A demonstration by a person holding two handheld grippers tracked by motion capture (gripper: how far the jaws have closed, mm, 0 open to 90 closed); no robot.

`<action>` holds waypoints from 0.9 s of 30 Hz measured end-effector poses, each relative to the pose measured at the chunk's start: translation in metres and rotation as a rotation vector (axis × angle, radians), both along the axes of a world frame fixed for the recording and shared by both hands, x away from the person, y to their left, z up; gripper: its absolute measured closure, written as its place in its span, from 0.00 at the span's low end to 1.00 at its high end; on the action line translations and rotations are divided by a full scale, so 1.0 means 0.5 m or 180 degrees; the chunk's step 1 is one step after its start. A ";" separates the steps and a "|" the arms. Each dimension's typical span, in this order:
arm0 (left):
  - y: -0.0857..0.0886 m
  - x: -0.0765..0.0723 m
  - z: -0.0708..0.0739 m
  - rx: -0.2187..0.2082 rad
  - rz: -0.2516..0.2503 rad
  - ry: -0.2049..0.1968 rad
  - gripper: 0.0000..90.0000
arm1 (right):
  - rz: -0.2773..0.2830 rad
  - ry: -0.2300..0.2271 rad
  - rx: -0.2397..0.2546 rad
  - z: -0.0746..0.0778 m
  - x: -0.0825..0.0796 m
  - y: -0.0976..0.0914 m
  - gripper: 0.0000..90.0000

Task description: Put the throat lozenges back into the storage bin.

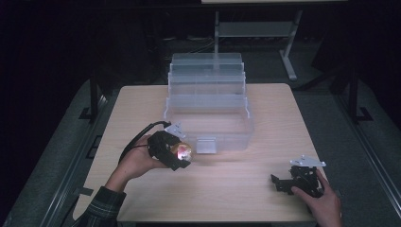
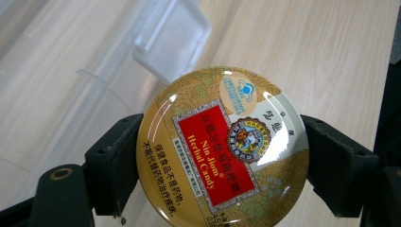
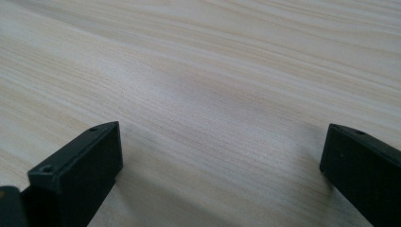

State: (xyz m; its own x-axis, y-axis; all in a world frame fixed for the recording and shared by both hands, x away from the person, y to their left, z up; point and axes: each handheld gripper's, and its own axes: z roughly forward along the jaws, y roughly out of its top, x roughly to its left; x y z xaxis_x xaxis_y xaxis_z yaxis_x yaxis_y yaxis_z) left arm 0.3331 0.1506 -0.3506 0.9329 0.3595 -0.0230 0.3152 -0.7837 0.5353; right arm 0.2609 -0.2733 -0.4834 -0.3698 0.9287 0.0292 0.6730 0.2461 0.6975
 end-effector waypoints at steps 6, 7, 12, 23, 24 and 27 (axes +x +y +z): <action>0.004 0.015 0.009 -0.0010 0.0040 -0.0017 0.22 | -0.0004 0.0000 0.0002 0.000 0.000 0.000 0.00; 0.004 0.018 0.010 -0.0014 0.0059 -0.0015 0.22 | -0.0003 0.0001 0.0000 0.000 0.000 0.000 0.00; 0.008 0.032 0.018 -0.0003 0.0096 -0.0036 0.22 | -0.0002 0.0001 -0.0004 0.000 0.000 0.000 0.00; 0.011 0.063 0.032 -0.0029 0.0217 -0.0061 0.22 | -0.0007 -0.0002 -0.0007 0.000 0.000 0.000 0.00; 0.011 0.067 0.034 -0.0038 0.0221 -0.0059 0.22 | -0.0005 -0.0004 -0.0007 0.000 0.000 0.000 0.00; 0.011 0.076 0.037 -0.0020 0.0257 -0.0076 0.22 | -0.0011 0.0003 0.0002 0.000 0.000 0.000 0.00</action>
